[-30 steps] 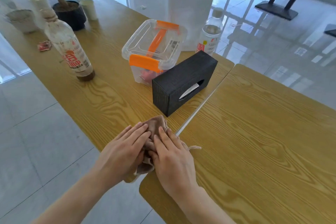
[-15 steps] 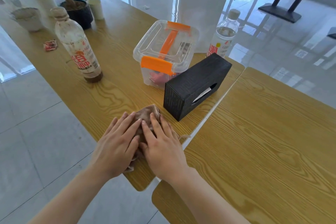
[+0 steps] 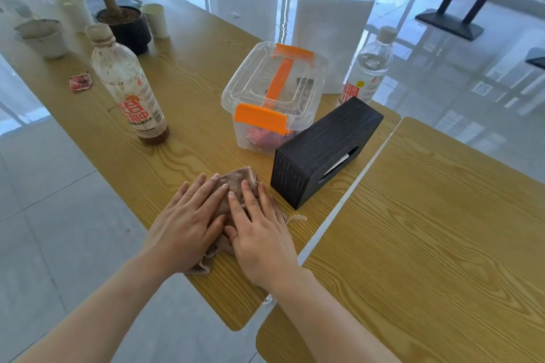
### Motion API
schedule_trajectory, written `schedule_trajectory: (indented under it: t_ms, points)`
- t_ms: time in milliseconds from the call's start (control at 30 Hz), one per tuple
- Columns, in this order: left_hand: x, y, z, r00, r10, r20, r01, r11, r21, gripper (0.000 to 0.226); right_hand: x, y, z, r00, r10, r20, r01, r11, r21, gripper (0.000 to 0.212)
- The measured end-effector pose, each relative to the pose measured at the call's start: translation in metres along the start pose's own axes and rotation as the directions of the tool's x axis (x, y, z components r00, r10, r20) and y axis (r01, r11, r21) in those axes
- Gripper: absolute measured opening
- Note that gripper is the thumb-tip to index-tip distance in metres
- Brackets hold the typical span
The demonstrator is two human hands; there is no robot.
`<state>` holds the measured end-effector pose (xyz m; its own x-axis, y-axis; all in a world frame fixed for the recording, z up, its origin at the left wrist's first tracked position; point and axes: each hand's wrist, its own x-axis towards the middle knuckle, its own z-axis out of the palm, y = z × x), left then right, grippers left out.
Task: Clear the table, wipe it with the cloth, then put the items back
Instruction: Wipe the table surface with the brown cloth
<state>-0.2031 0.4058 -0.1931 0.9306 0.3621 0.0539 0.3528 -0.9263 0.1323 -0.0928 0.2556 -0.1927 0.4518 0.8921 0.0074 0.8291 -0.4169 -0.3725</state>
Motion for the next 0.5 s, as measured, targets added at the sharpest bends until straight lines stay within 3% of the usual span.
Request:
schedule_trajectory:
  t_ms: [333,500]
  points:
    - [0.007,0.011,-0.02,0.994,-0.071,0.081,0.081,0.988,-0.133,0.071,-0.003,-0.007,-0.032,0.998,0.054,0.028,-0.057,0.991,0.119,0.055]
    - [0.004,0.033,-0.043,0.995,-0.098,0.024,0.101,0.966,-0.238,0.057,-0.021,-0.01,-0.056,0.996,0.08,-0.05,-0.07,0.981,0.182,0.05]
